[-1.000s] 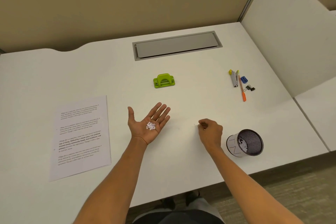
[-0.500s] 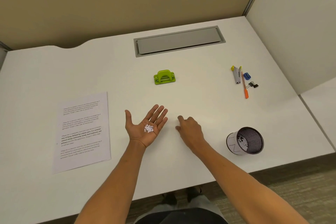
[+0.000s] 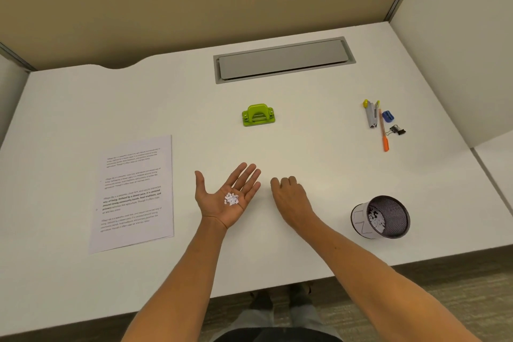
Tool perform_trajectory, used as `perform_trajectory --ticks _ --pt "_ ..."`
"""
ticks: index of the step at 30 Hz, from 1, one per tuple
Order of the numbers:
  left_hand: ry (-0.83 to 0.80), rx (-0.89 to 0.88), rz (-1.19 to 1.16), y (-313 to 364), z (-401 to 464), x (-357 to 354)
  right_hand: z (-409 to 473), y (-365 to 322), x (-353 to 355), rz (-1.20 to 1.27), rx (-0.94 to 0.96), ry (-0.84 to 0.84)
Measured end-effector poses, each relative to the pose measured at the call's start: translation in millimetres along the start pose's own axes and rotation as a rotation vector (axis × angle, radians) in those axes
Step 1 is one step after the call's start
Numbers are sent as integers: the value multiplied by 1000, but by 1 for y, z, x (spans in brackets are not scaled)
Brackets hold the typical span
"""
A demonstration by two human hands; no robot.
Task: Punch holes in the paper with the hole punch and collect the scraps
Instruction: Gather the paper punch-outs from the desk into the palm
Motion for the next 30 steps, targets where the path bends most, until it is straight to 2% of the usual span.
perform_trajectory --ticks 2,7,9,11,14,17,20,26,30 --pt "-8 10 -4 -2 -1 0 -1 7 -6 52 -32 -75" --pt "-35 17 -15 -9 6 -12 11 43 9 698 -324 -133" --pt "-57 31 -17 -15 8 -21 11 45 36 889 -299 -114" --pt "-80 53 -21 -24 9 -32 9 36 67 991 -191 -132" --pt "-109 84 6 -37 11 -50 9 24 99 967 -67 -207" --pt "-135 114 11 -47 16 -67 15 24 115 934 -23 -235" --pt "-167 149 29 -57 18 -82 17 33 121 922 -44 -258" --pt "-218 177 24 -71 22 -102 22 65 139 932 -115 -187" --pt "-238 151 34 -73 26 -116 29 86 151 1029 -123 -166"
Point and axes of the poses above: each hand's wrist, its own z-axis towards the middle knuckle, its own x-axis out of the back of the hand, y = z × x, the point moved 8 cm from there along z, towards the middle knuckle, and after that the axes turned 12 degrees about -x, right-handed, at the moved point
